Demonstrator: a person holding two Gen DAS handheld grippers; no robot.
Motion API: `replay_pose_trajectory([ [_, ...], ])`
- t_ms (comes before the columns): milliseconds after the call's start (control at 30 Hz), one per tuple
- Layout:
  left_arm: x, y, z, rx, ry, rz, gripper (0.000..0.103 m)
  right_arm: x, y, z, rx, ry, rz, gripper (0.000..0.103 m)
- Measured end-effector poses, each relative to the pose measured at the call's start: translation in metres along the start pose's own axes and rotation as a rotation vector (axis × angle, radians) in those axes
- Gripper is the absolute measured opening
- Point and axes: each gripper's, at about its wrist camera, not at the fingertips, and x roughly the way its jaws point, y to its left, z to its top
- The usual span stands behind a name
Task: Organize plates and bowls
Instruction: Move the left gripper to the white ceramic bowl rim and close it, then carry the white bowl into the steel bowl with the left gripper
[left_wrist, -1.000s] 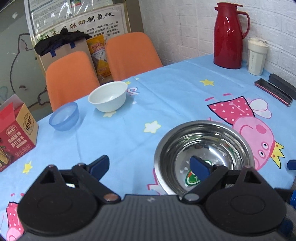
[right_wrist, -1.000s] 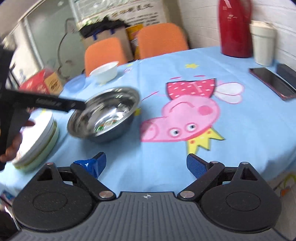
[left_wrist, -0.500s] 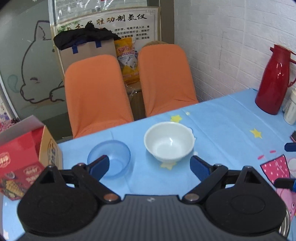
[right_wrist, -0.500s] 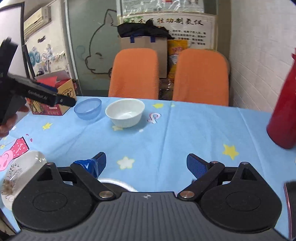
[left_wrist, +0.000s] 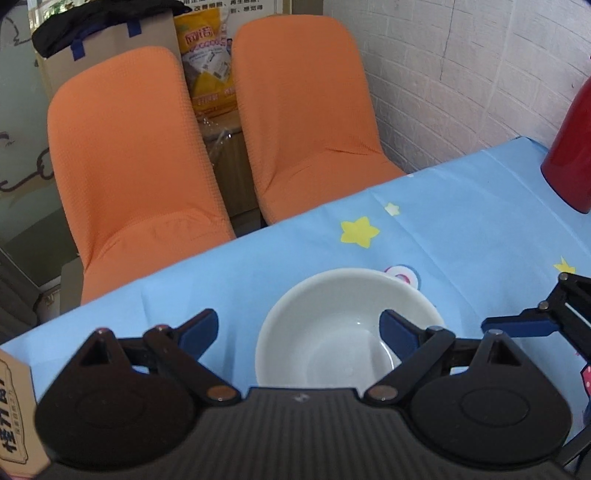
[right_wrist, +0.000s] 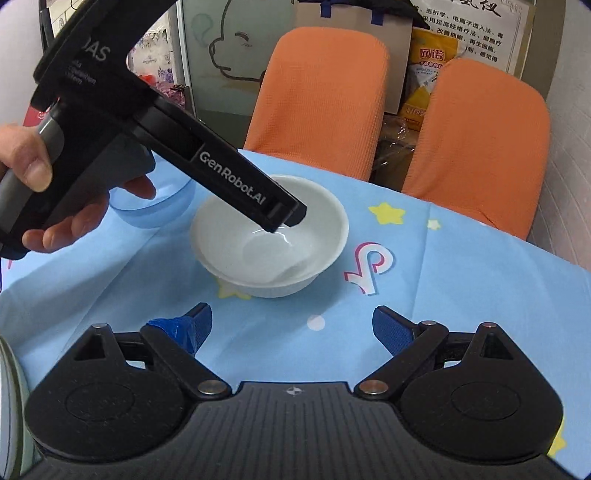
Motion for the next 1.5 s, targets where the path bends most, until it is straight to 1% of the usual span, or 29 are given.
replay_pose_trajectory([
  [133,0.014,-0.003,-0.002,0.030,0.014,0.000,0.093,0.028,0.003,0.008,-0.008,0.014,0.020,0.081],
  [233,0.017,-0.008,-0.007,0.048,0.016,-0.020,0.092,0.039,0.005,0.009,-0.015,-0.008,0.040,0.080],
  [267,0.018,-0.009,-0.007,0.050,0.016,-0.032,0.089,0.043,0.007,0.010,-0.023,-0.016,0.040,0.079],
  [300,0.018,-0.010,-0.009,0.051,0.020,-0.047,0.079,0.046,0.009,0.010,-0.032,-0.016,0.038,0.079],
  [367,0.018,-0.014,-0.011,0.065,0.028,-0.038,0.071,0.049,0.014,0.011,-0.048,-0.043,0.029,0.078],
  [400,0.018,-0.015,-0.013,0.071,0.028,-0.032,0.070,0.049,0.016,0.012,-0.055,-0.047,0.023,0.078],
  [467,0.012,-0.017,-0.014,0.069,0.020,-0.016,0.070,0.044,0.019,0.015,-0.062,-0.059,0.019,0.078],
  [567,-0.006,-0.020,-0.012,0.060,-0.017,-0.030,0.070,0.030,0.021,0.016,-0.081,-0.090,0.004,0.078],
  [633,-0.020,-0.026,-0.011,0.056,-0.033,-0.040,0.070,0.015,0.023,0.015,-0.094,-0.110,-0.017,0.078],
  [733,-0.049,-0.042,-0.015,0.063,-0.061,-0.048,0.070,-0.016,0.027,0.012,-0.100,-0.124,-0.020,0.078],
  [800,-0.072,-0.059,-0.024,0.063,-0.080,-0.065,0.070,-0.042,0.033,0.004,-0.114,-0.132,-0.033,0.078],
  [900,-0.101,-0.089,-0.040,0.073,-0.095,-0.074,0.071,-0.078,0.044,-0.015,-0.125,-0.121,-0.057,0.079],
  [1033,-0.129,-0.124,-0.065,0.081,-0.087,-0.103,0.071,-0.120,0.053,-0.049,-0.090,-0.105,-0.061,0.079],
  [1133,-0.144,-0.152,-0.091,0.098,-0.074,-0.129,0.071,-0.144,0.059,-0.078,-0.059,-0.095,-0.055,0.079],
  [1267,-0.156,-0.181,-0.126,0.125,-0.060,-0.147,0.073,-0.163,0.068,-0.112,-0.008,-0.075,-0.040,0.079],
  [1333,-0.155,-0.191,-0.142,0.128,-0.039,-0.160,0.074,-0.168,0.075,-0.127,0.012,-0.065,-0.034,0.079],
  [1500,-0.144,-0.199,-0.170,0.127,-0.001,-0.164,0.074,-0.163,0.087,-0.151,0.035,-0.044,-0.026,0.079],
])
